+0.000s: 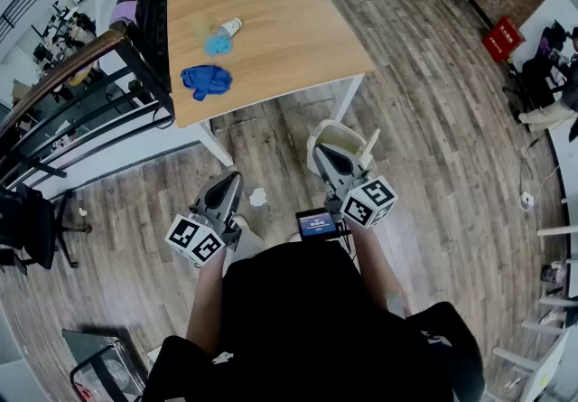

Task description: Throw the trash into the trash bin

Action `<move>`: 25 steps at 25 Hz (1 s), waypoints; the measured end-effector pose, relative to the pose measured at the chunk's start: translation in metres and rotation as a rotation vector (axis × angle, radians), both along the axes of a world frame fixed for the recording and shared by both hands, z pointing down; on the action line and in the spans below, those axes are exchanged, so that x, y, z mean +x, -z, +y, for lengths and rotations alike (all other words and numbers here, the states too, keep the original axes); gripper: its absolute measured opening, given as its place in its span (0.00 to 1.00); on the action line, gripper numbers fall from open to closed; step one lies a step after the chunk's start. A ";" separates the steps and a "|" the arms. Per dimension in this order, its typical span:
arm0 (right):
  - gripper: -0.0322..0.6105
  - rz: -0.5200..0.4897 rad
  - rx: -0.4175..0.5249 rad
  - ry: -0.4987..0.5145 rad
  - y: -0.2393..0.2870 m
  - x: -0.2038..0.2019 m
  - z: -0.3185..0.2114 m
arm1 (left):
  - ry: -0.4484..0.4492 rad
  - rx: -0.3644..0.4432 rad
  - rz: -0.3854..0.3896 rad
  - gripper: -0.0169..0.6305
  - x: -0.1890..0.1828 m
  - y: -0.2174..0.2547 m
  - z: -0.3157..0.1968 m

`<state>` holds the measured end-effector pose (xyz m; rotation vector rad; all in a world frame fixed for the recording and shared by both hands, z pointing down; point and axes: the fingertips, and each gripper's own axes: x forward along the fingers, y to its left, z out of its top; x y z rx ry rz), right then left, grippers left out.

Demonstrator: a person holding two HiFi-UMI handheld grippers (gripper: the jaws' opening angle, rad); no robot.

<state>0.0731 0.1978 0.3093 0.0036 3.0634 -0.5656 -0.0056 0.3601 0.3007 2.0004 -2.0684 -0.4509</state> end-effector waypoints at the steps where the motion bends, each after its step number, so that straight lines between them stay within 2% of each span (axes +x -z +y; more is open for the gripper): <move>1: 0.05 -0.007 -0.005 -0.009 0.002 -0.002 -0.005 | -0.006 -0.004 -0.001 0.05 0.001 0.000 -0.003; 7: 0.05 -0.005 -0.014 -0.005 -0.002 -0.022 -0.017 | -0.051 -0.035 0.006 0.05 -0.002 -0.010 -0.027; 10: 0.05 0.033 0.041 0.015 -0.010 -0.036 -0.020 | -0.058 -0.036 0.016 0.05 -0.020 -0.019 -0.045; 12: 0.05 0.057 0.073 0.004 -0.015 -0.050 -0.032 | -0.041 -0.040 0.005 0.05 -0.045 -0.026 -0.061; 17: 0.05 0.106 0.062 -0.064 -0.029 -0.094 -0.085 | -0.016 -0.018 0.028 0.05 -0.114 -0.041 -0.113; 21: 0.05 0.112 0.069 -0.101 -0.020 -0.156 -0.133 | -0.028 -0.013 0.052 0.05 -0.178 -0.035 -0.158; 25: 0.05 0.095 0.072 -0.088 -0.001 -0.233 -0.165 | -0.052 -0.008 0.050 0.05 -0.244 -0.021 -0.191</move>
